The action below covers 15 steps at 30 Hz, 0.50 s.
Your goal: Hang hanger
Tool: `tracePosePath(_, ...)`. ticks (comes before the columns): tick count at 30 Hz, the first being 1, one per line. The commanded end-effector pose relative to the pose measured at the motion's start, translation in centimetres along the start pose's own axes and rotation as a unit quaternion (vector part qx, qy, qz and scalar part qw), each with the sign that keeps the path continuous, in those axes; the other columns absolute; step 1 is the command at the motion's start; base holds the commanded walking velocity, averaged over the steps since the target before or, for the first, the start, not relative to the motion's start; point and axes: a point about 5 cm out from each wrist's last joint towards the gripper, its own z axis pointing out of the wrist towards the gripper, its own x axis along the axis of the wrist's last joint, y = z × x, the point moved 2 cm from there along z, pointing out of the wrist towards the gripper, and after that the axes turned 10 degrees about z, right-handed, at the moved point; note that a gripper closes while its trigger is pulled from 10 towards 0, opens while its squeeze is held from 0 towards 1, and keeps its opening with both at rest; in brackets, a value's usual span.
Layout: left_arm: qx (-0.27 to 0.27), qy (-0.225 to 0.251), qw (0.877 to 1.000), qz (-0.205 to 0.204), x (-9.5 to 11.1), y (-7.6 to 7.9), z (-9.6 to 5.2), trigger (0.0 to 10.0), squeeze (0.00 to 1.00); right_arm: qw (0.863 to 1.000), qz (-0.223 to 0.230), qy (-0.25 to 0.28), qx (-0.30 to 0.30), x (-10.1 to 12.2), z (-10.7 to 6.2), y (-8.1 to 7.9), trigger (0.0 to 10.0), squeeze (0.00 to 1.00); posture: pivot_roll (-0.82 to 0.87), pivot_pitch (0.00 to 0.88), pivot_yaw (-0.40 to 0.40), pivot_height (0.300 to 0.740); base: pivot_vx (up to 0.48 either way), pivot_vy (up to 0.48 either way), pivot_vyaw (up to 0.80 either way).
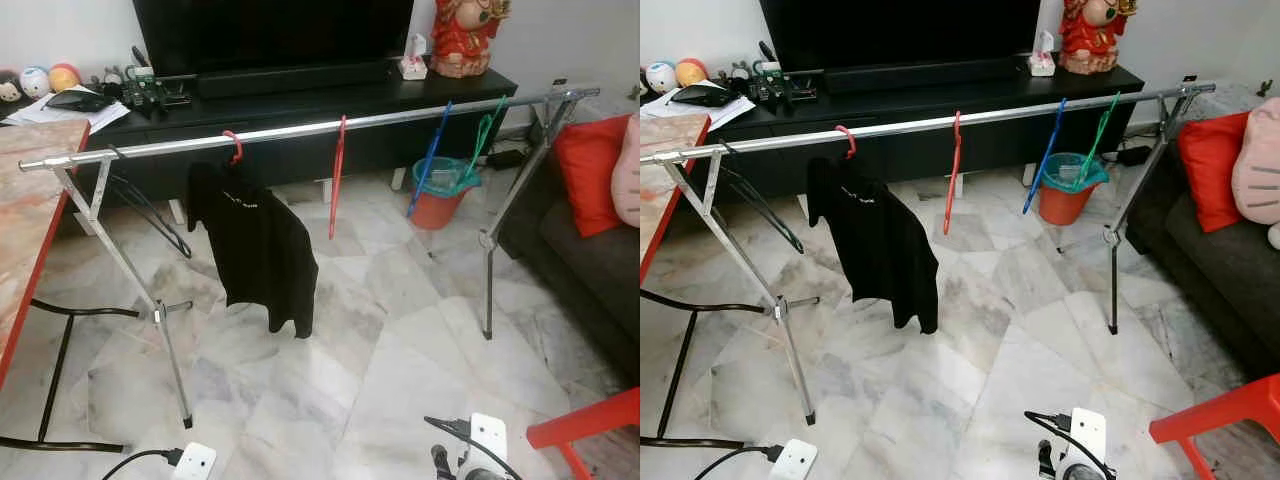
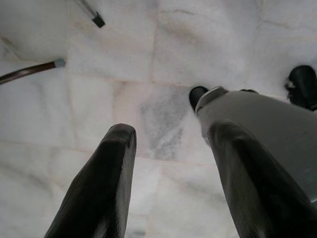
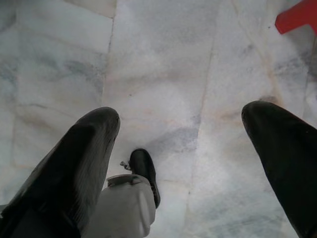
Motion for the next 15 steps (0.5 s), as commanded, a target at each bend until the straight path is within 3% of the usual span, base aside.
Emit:
tracePosePath(1, 0.000, -0.002, 1.000, 0.000, -0.10, 0.17, 0.00, 10.0, 0.00, 1.000, -0.003, -0.003, -0.007, -0.10, -0.02, 0.46, 10.0, 0.00, -0.11, 0.000, -0.020, 0.740, 0.000, 0.000, -0.76)
tracePosePath(5, 0.003, -0.001, 1.000, 0.010, 0.00, 0.12, 0.01, 10.0, 0.00, 1.000, -0.002, -0.002, -0.007, -0.04, -0.01, 0.46, 10.0, 0.00, -0.11, 0.000, -0.020, 0.740, 0.000, -0.126, -0.76)
tracePosePath(8, 0.004, 0.000, 1.000, 0.008, 0.02, 0.11, 0.01, 10.0, 0.00, 1.000, -0.001, -0.001, -0.008, 0.00, -0.01, 0.46, 10.0, 0.00, -0.11, 0.000, -0.022, 0.740, 0.000, -0.429, -0.76)
tracePosePath(15, 0.005, -0.002, 1.000, 0.007, 0.04, 0.07, 0.02, 10.0, 0.00, 1.000, 0.001, 0.000, -0.010, 0.07, 0.00, 0.43, 10.0, 0.00, -0.12, 0.000, -0.018, 0.740, 0.000, 0.000, -0.76)
